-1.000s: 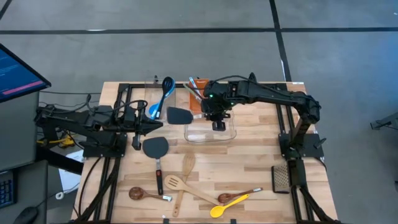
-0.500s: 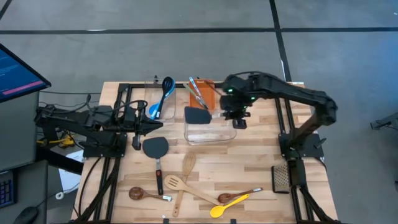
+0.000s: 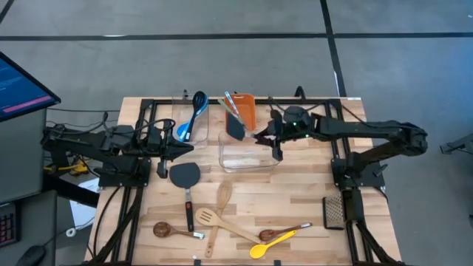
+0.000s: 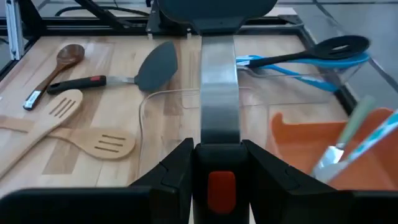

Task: Pick & Place Kitchen Items
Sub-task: Put the black turner spatula into the bottom transparent bin

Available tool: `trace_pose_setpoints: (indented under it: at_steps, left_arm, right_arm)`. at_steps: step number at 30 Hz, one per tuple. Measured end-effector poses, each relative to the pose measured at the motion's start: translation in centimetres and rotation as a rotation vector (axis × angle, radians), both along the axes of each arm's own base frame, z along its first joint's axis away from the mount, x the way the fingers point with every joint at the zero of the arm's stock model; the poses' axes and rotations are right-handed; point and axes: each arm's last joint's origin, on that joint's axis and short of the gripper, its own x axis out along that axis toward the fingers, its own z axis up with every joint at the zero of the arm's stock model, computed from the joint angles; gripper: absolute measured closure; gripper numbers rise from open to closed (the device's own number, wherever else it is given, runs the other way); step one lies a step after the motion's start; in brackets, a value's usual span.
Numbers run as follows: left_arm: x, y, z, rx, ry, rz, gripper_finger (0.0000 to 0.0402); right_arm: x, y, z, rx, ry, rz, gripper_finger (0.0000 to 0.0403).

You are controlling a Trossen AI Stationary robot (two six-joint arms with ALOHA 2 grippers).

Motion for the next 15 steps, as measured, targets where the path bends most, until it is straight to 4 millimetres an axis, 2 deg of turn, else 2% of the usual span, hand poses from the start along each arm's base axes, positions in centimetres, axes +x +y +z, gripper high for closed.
trace_pose_setpoints:
  at_steps: [11, 15]
  left_arm:
    - [0.0, 0.0, 0.0, 0.002, 0.001, 0.001, 0.0399]
    - [0.0, 0.0, 0.0, 0.002, 0.000, 0.004, 0.0399]
  right_arm:
    - [3.1, -0.5, -5.0, 0.106, 0.101, -0.043, 0.0298]
    - [3.7, -0.7, -6.1, 0.157, 0.121, -0.076, 0.0297]
